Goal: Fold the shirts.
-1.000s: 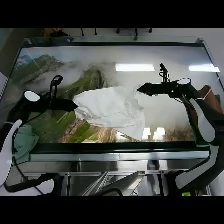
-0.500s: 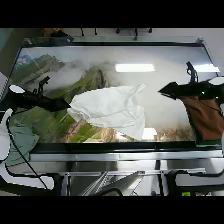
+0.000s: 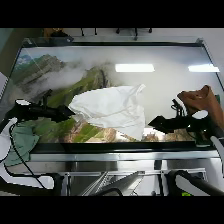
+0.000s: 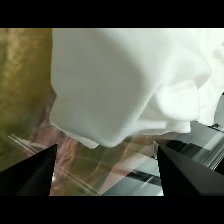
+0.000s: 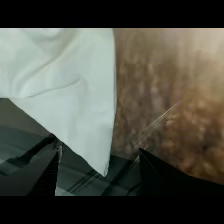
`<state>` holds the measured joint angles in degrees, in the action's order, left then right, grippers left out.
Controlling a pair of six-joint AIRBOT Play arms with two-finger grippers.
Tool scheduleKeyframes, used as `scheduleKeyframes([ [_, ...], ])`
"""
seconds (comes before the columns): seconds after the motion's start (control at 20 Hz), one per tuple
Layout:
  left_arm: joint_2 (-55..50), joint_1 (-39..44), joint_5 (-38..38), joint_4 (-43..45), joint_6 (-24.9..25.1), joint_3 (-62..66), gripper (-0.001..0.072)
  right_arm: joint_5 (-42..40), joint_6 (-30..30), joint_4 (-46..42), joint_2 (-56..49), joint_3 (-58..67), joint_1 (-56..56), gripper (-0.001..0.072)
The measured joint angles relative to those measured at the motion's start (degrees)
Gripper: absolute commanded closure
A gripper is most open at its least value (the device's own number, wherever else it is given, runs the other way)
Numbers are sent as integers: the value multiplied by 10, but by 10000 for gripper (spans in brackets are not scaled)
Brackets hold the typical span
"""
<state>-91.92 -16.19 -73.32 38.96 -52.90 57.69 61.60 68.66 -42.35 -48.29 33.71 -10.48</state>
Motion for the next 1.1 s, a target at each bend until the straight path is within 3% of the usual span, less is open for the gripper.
scheduleKeyframes([
  [0.2, 0, 0, 3, -11, 3, 19, 40, -74, 3, 31, -33, -30, 69, 174],
  [0.25, 0, 0, 3, -13, 2, 26, 40, -91, -3, 47, -46, -33, 87, 236],
  [0.4, 0, 0, 0, -18, -4, 41, 40, -122, -39, 108, -85, -37, 129, 273],
  [0.5, 0, 0, 1, -33, -7, 37, 40, -136, -69, 155, -109, -39, 149, 481],
  [0.65, 0, 4, 19, -55, -9, 20, 40, -148, -105, 188, -125, -40, 162, 519],
  [0.7, 0, 9, 29, -58, -9, 14, 42, -150, -113, 194, -127, -40, 164, 653],
  [0.75, 0, 15, 38, -63, -9, 9, 201, -154, -117, 197, -130, -40, 166, 690],
  [0.8, 0, 23, 51, -65, -10, 3, 542, -156, -122, 200, -131, -40, 167, 689],
  [0.85, -1, 33, 63, -66, -10, -1, 689, -156, -125, 204, -131, -40, 168, 689],
  [1.1, 12, 61, 64, -78, -11, 31, 693, -154, -130, 184, -81, -2, 153, 689],
])
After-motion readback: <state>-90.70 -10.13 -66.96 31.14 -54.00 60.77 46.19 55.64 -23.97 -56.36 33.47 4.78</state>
